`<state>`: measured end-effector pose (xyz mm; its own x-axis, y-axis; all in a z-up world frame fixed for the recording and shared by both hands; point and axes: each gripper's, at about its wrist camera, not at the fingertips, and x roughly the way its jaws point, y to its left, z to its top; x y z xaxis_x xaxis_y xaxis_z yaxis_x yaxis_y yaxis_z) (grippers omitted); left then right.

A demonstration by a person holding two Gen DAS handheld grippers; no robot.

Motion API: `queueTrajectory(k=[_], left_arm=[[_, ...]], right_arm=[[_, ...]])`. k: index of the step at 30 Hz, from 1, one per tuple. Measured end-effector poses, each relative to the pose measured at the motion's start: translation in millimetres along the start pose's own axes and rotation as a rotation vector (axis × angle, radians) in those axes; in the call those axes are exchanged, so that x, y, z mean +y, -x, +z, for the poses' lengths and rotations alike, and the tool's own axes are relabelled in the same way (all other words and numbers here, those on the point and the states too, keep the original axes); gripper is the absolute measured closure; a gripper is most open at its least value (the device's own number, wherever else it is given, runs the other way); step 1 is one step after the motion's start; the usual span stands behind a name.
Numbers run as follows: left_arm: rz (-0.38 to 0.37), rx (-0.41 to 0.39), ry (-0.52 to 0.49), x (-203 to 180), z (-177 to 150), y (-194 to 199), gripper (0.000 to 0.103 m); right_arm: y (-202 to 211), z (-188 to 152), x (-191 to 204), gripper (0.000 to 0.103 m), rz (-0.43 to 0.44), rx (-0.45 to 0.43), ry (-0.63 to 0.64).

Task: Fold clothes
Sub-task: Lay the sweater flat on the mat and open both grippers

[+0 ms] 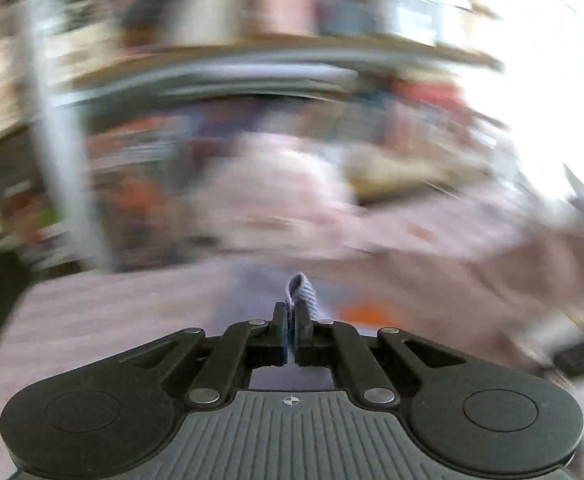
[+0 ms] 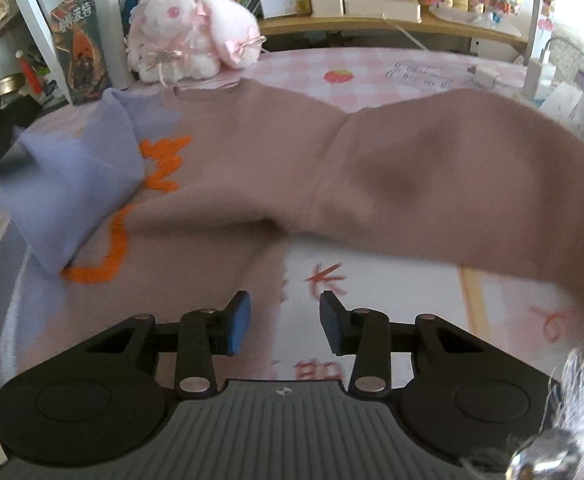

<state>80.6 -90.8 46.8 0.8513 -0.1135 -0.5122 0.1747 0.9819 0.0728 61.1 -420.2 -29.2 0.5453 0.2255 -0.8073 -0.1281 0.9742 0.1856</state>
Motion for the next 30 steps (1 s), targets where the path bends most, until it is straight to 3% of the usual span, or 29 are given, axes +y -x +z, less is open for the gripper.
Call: queueTrajectory(k=[5, 8, 10, 17, 19, 22, 25, 27, 30], left_arm=[[0.311, -0.030, 0.244, 147.9, -3.0, 17.6, 0.100], [0.468, -0.025, 0.309, 209.1, -9.4, 20.0, 0.100], [0.490, 0.011, 0.303, 236.4, -16.1, 12.6, 0.100], [0.537, 0.210, 0.181, 255.7, -39.9, -31.1, 0.092], [0.523, 0.198, 0.176, 247.7, -43.3, -20.5, 0.092], [0.334, 0.131, 0.228, 217.8, -56.5, 9.5, 0.084], [0.109, 0.206, 0.269, 176.6, -80.5, 15.8, 0.078], [0.050, 0.239, 0.309, 159.0, -91.7, 13.3, 0.076], [-0.034, 0.288, 0.368, 133.3, -108.4, 9.1, 0.060]], right_arm=[[-5.8, -6.8, 20.0, 0.069, -0.014, 0.029, -0.003], [-6.8, -10.1, 30.0, 0.072, -0.044, 0.041, -0.007], [-5.7, -12.2, 35.2, 0.077, -0.067, 0.046, -0.013], [-0.1, -21.3, 49.9, 0.081, -0.119, 0.063, -0.050], [-0.2, -23.0, 54.7, 0.081, -0.135, 0.062, -0.050], [0.0, -25.1, 59.8, 0.081, -0.149, 0.062, -0.051], [0.1, -29.1, 62.5, 0.088, -0.150, 0.049, -0.065], [-0.9, -30.8, 65.3, 0.093, -0.148, 0.037, -0.072], [-5.1, -31.2, 74.3, 0.093, -0.183, 0.009, -0.041]])
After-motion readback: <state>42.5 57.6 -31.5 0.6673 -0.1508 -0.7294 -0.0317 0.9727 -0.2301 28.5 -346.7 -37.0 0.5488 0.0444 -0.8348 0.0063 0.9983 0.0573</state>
